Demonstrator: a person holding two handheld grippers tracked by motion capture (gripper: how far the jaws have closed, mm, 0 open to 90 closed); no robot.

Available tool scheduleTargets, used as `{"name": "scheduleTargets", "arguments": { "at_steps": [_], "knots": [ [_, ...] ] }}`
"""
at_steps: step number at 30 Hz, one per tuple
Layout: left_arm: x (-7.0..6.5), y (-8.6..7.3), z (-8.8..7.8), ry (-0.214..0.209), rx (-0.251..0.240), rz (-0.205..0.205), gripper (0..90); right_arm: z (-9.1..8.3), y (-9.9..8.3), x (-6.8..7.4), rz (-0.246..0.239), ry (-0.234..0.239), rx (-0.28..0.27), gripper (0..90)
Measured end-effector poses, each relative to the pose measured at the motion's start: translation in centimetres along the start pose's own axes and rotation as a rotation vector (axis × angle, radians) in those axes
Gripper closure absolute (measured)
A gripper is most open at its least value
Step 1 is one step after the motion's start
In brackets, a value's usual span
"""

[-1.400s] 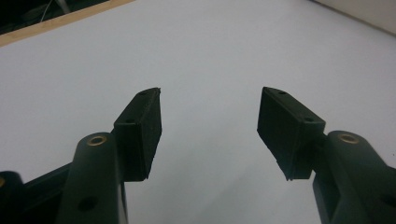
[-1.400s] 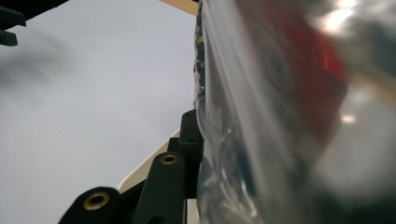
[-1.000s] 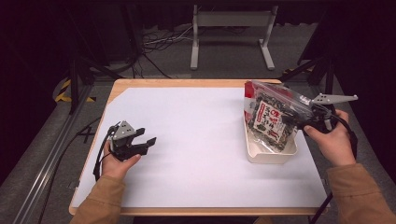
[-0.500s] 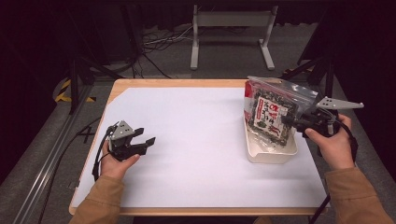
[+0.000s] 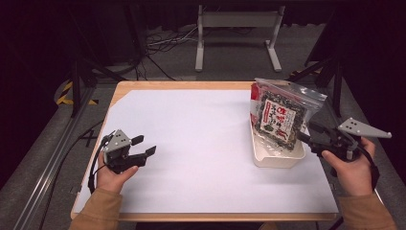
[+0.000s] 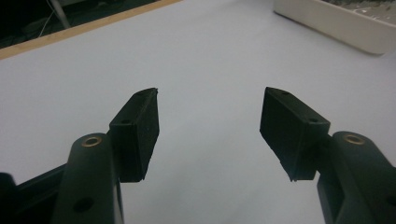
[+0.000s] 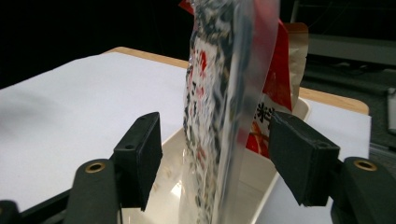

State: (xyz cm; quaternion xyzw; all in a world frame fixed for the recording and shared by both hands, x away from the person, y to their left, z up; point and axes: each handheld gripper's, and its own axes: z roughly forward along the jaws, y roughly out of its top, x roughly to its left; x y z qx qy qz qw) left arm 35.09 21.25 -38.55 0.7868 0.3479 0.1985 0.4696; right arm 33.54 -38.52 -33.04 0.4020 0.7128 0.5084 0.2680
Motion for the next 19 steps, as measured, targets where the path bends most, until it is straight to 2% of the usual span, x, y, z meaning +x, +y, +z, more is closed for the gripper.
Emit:
{"name": "scheduleTargets", "arguments": {
  "at_steps": [2, 3, 6, 9, 10, 12, 17, 19],
  "knots": [
    [-0.4, -0.5, -1.2, 0.003, -0.015, -0.005, 38.0, -0.5, -1.5, 0.9, 0.008, 0.003, -0.018, 34.6],
    [-0.4, -0.5, -1.2, 0.003, -0.015, -0.005, 38.0, -0.5, -1.5, 0.9, 0.008, 0.003, -0.018, 34.6],
    [-0.8, -1.5, -2.4, 0.014, -0.03, -0.012, 37.9, -0.5, -3.5, 1.8, -0.001, -0.001, -0.047, 33.7],
    [-0.9, -2.4, -3.5, 0.029, -0.049, -0.011, 37.8, -0.3, -4.7, 2.2, -0.009, 0.003, -0.058, 32.9],
    [-0.8, -2.8, -3.9, 0.034, -0.057, -0.007, 37.7, -0.2, -4.9, 2.4, -0.013, 0.002, -0.054, 32.3],
    [-0.7, -3.3, -4.2, 0.031, -0.073, -0.023, 37.6, 0.0, -5.3, 2.5, -0.011, 0.004, -0.048, 31.6],
    [-0.6, -3.5, -4.3, 0.033, -0.096, -0.037, 37.5, 0.2, -5.8, 2.6, -0.002, 0.0, -0.054, 29.7],
    [-0.8, -3.5, -4.2, 0.033, -0.094, -0.024, 37.3, 0.2, -5.9, 2.5, 0.003, 0.001, -0.056, 29.2]
  ]
}}
